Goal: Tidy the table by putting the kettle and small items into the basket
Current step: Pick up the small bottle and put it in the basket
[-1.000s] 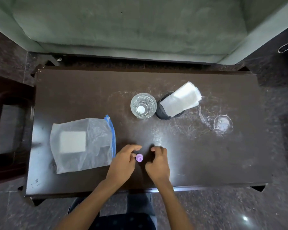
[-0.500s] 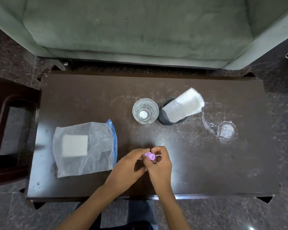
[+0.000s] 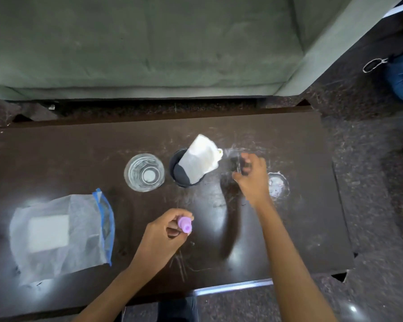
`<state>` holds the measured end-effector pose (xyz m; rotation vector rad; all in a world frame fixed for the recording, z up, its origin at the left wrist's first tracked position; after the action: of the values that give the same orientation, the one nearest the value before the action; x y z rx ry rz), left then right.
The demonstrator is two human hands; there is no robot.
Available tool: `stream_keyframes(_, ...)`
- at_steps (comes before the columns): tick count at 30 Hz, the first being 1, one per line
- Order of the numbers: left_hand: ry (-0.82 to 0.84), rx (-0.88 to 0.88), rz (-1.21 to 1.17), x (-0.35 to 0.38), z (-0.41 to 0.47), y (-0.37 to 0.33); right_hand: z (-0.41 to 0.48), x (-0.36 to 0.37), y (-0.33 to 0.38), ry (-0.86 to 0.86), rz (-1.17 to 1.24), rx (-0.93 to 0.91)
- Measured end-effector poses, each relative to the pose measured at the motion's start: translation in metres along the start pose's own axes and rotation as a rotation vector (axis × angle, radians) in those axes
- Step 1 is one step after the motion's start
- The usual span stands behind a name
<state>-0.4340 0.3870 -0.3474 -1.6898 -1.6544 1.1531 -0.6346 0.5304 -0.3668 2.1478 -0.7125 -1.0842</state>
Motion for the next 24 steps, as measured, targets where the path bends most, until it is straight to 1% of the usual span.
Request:
stream_keyframes(4, -0.006, -0.019, -0.039, 0.017, 0.007, -0.009, 0.056, 0.026, 0.009, 0.167, -0.302, -0.149)
stream_keyframes(6, -0.023, -0.023, -0.059, 0.02, 0.012, -0.014, 0.064, 0.043, 0.016, 0.202, -0.491, -0.22)
stream_keyframes(8, -0.034, -0.028, -0.085, 0.021, 0.016, -0.018, 0.063, 0.053, 0.023, 0.186, -0.626, -0.259)
stream_keyframes(11, -0.041, -0.014, -0.098, 0.019, 0.02, -0.024, 0.056, 0.058, 0.024, 0.12, -0.683, -0.243)
stream_keyframes(14, -0.032, 0.0, -0.101, 0.014, 0.02, -0.028, 0.041, 0.056, 0.013, 0.101, -0.626, -0.202)
stream_keyframes(18, -0.042, 0.025, -0.135, 0.001, 0.014, -0.025, 0.001, 0.05, -0.008, 0.181, -0.487, -0.051)
stream_keyframes(21, -0.055, 0.044, -0.179, -0.013, 0.005, -0.021, -0.045, 0.051, -0.016, 0.199, -0.421, 0.021)
stream_keyframes(24, -0.094, 0.068, -0.221, -0.032, -0.008, -0.017, -0.093, 0.063, 0.003, 0.221, -0.075, 0.036)
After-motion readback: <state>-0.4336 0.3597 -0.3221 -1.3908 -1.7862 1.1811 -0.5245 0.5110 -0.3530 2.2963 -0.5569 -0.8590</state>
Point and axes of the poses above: each hand's wrist, its own z-axis towards the middle knuckle, its own x-axis out of the palm, y = z × x, the point moved 4 cm from there along z, towards the middle knuckle, and after that the axes turned 9 degrees about y, right-handed, at the moved point
